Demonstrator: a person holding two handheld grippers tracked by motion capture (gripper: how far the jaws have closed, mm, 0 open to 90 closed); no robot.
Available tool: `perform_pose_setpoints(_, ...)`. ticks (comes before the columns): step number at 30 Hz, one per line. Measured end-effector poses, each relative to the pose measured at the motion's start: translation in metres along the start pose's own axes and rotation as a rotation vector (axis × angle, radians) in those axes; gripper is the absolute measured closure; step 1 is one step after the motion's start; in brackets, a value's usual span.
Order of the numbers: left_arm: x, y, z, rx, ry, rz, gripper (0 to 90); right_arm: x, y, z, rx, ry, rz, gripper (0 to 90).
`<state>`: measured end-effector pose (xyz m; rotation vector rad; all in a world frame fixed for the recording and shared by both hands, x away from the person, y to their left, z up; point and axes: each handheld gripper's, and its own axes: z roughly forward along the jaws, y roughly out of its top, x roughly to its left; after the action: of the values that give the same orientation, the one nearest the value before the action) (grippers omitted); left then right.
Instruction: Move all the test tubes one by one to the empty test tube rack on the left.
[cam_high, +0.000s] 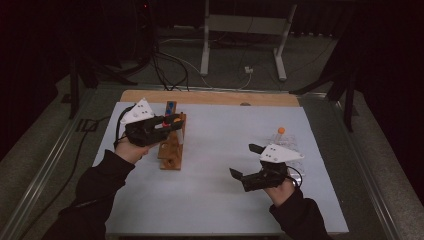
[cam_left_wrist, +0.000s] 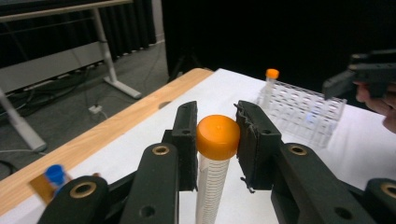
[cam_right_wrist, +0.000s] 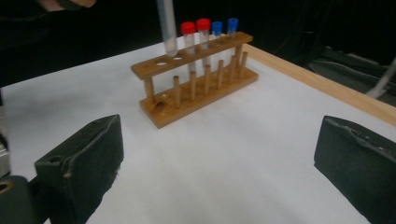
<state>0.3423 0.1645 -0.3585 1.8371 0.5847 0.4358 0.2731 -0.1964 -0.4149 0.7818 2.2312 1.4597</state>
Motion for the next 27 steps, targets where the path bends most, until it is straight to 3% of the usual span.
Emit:
perform_pose_setpoints(5,0.01,-0.001,-0.006,0.009,0.048,0.005,71.5,0.001,0.0,0.001,-0.003,0.005,-0.002,1.4)
perform_pose_setpoints(11,0.025,-0.007,-0.01,0.017,0.094,-0.023,71.5,0.001,0.0,0.0,-0.005,-0.001,-0.003,1.4)
perform_pose_setpoints(20,0.041,-0.033,-0.003,0.037,0.158,-0.068,71.5,0.001,-0.001,0.0,0.0,0.007,-0.004,1.4)
perform_pose_setpoints(27,0.048,-0.046,0.004,0.05,0.162,-0.099,71.5,0.001,-0.002,0.0,0.005,0.011,-0.004,1.4)
